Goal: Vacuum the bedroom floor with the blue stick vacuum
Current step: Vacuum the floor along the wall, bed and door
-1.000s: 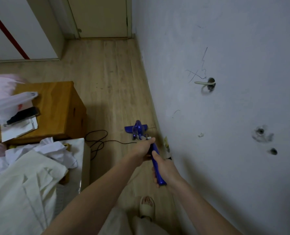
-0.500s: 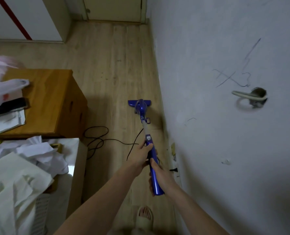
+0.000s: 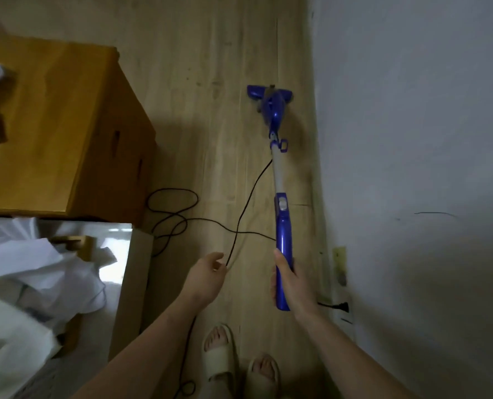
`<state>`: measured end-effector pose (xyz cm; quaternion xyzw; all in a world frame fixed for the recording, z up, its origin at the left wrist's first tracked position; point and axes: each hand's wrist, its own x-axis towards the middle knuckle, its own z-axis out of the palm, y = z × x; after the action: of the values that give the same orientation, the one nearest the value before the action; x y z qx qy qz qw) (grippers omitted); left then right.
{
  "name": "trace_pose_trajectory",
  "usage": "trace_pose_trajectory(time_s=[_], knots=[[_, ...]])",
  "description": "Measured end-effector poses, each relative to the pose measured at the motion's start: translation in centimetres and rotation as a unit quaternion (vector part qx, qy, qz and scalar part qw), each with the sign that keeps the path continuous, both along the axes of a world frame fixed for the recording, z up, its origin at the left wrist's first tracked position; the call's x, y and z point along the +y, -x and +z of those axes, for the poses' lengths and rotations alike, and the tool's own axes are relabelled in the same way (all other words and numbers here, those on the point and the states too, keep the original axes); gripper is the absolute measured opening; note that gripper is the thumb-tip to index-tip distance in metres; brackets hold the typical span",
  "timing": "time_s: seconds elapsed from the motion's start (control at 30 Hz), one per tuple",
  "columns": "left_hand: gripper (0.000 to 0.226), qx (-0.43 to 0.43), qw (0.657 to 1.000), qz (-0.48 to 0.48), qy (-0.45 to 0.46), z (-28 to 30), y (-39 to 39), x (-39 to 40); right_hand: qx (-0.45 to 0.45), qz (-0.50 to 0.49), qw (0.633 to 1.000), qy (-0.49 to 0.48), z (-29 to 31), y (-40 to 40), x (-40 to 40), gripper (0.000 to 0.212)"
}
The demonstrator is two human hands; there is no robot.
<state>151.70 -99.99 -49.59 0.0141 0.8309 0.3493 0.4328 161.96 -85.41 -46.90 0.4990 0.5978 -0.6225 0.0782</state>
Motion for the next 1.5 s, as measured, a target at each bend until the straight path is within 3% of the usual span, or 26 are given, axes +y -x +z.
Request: trace_pose_trajectory(time_s=[0.2, 0.47, 0.67, 0.83, 0.9, 1.1, 1.2, 1.33, 1.5], knots=[[0.041, 0.054, 0.996, -0.021, 0.062, -14.3, 4.9, 0.6, 0.03, -0.008, 1.0, -0.004, -13.1, 5.5, 0.1, 0.025], [0.047, 0.123, 0.983, -0.031, 0.131, -32.1, 12.1, 2.2, 0.082, -0.002, 0.997, 0.002, -30.2, 10.7, -1.9, 0.026], [0.047, 0.149, 0.97, -0.024, 0.191, -41.4, 15.8, 0.5, 0.107, 0.022, 0.993, 0.042, -38.9, 12.9, -4.5, 0.02], [0.065, 0.16, 0.963, 0.026, 0.216, -46.5, 16.8, -2.5, 0.115, 0.04, 0.992, 0.033, -43.2, 13.1, -4.3, 0.032], [0.065, 0.189, 0.952, 0.03, 0.238, -47.6, 16.7, -3.1, 0.124, 0.024, 0.991, 0.039, -44.1, 13.4, -3.7, 0.03], [0.024, 0.274, 0.913, -0.023, 0.3, -48.9, 16.5, -4.0, 0.12, 0.029, 0.992, 0.01, -45.5, 14.2, -3.0, 0.041], [0.022, 0.223, 0.93, -0.056, 0.287, -48.1, 15.3, -4.0, 0.118, 0.026, 0.993, -0.003, -44.4, 14.1, -2.7, 0.038], [0.018, 0.127, 0.975, -0.021, 0.182, -44.8, 11.9, -4.2, 0.099, 0.021, 0.995, -0.004, -40.6, 12.8, -1.9, 0.04], [0.013, 0.143, 0.986, 0.012, 0.082, -37.3, 7.8, -4.2, 0.098, 0.009, 0.995, -0.017, -32.8, 9.9, -0.8, 0.031]])
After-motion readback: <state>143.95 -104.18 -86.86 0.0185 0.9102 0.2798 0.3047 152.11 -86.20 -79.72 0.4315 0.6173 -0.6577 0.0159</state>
